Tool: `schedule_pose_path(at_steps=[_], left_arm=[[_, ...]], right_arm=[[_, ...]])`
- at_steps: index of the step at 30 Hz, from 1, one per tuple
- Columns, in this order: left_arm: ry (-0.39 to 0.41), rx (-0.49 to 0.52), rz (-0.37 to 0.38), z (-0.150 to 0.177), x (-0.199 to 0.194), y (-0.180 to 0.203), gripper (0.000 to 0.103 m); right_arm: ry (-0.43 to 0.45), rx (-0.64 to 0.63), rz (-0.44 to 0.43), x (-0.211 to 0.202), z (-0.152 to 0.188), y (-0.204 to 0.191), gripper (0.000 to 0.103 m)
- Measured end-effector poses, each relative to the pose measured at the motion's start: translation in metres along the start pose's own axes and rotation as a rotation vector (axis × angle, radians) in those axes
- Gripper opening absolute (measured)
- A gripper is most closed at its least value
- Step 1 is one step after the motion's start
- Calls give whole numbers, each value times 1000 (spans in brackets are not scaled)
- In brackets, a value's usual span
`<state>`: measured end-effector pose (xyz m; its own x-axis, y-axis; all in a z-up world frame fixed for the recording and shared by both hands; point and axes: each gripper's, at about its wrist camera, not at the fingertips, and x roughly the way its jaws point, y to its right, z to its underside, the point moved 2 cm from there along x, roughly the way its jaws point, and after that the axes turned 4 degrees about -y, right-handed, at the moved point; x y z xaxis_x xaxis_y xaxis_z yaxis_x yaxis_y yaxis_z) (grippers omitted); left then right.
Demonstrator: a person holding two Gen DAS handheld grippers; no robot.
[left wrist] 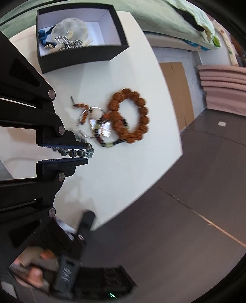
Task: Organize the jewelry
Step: 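Grasp the grey bead bracelet with the left gripper and lift it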
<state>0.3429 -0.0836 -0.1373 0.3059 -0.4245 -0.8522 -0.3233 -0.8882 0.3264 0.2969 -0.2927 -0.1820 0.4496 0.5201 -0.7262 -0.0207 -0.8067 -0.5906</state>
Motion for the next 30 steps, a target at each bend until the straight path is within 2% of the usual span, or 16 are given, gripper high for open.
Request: schedule_pose_path(at_steps=[3,10,12,15,19,30], left_arm=[[30,-21,35,-6,-13,-4,9],[99,-66,43,-13,-41,-22,9],[116,-75,45,-15,-48,-27,9],[139,-91,50,-15,-60,-38,9],[161,-123,53,-13,-71,-55,9],[231,-207,52,-9,-104,-94,9]], right_arm=[[-11,-22,-8,6,1,-10,64],[-57,-98,7,28,2,-35,53],[-82,-135,22,37,2,-45,47],[-124,-194,50,49,3,-61,43],[-176,-291,141,67,3,-83,35],[-265,-425,328,99,5,-102,33]])
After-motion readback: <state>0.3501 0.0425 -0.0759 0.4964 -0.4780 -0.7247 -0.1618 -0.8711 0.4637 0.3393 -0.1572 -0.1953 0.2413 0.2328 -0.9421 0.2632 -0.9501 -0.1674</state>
